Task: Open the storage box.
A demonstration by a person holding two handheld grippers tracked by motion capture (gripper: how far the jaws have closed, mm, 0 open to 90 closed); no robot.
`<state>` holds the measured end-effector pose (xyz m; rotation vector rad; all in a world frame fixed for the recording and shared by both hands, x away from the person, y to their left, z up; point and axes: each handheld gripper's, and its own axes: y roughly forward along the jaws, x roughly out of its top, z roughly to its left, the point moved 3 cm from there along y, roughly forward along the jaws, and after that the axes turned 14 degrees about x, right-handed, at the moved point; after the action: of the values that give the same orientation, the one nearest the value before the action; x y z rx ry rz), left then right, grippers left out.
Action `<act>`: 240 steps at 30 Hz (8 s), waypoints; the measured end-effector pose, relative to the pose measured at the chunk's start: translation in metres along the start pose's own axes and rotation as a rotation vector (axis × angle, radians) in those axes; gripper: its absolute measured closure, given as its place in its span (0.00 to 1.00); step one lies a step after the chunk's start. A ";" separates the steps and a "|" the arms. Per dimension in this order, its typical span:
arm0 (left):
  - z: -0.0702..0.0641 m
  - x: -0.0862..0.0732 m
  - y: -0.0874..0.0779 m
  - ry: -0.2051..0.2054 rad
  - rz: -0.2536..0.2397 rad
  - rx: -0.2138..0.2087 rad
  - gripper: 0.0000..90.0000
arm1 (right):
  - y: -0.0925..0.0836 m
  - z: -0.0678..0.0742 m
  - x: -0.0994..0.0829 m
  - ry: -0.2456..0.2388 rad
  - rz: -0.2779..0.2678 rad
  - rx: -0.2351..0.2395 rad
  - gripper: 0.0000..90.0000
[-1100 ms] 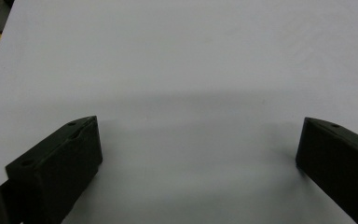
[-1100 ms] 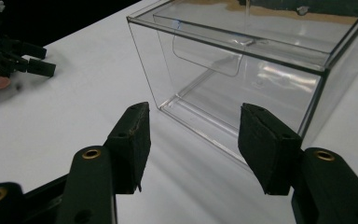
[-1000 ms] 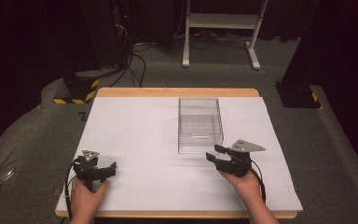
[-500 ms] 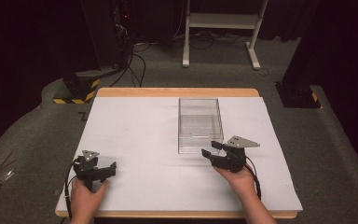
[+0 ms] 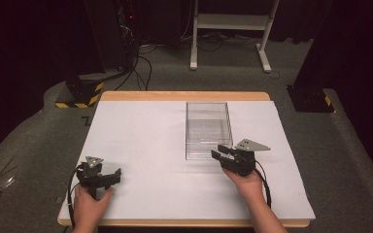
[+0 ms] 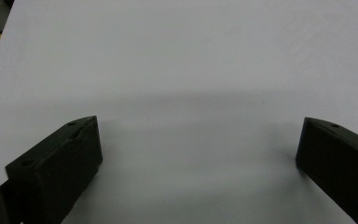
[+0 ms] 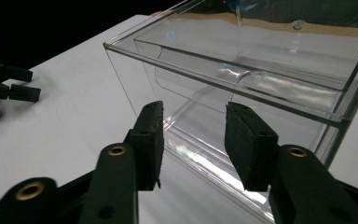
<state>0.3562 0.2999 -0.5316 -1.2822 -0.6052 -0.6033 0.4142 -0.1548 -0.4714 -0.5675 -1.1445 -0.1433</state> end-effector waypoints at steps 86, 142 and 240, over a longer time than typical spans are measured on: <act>0.000 0.000 0.000 0.000 0.000 0.000 0.00 | -0.009 -0.006 -0.012 -0.054 0.013 0.173 0.91; 0.000 0.000 0.000 0.000 -0.001 0.000 0.00 | -0.039 0.038 -0.039 -0.092 0.028 0.243 0.93; 0.000 0.000 0.000 0.000 -0.001 0.000 0.00 | -0.108 0.032 -0.034 -0.140 -0.137 -0.047 0.74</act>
<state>0.3561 0.2999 -0.5316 -1.2823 -0.6058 -0.6036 0.3314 -0.2372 -0.4540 -0.5475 -1.3195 -0.2520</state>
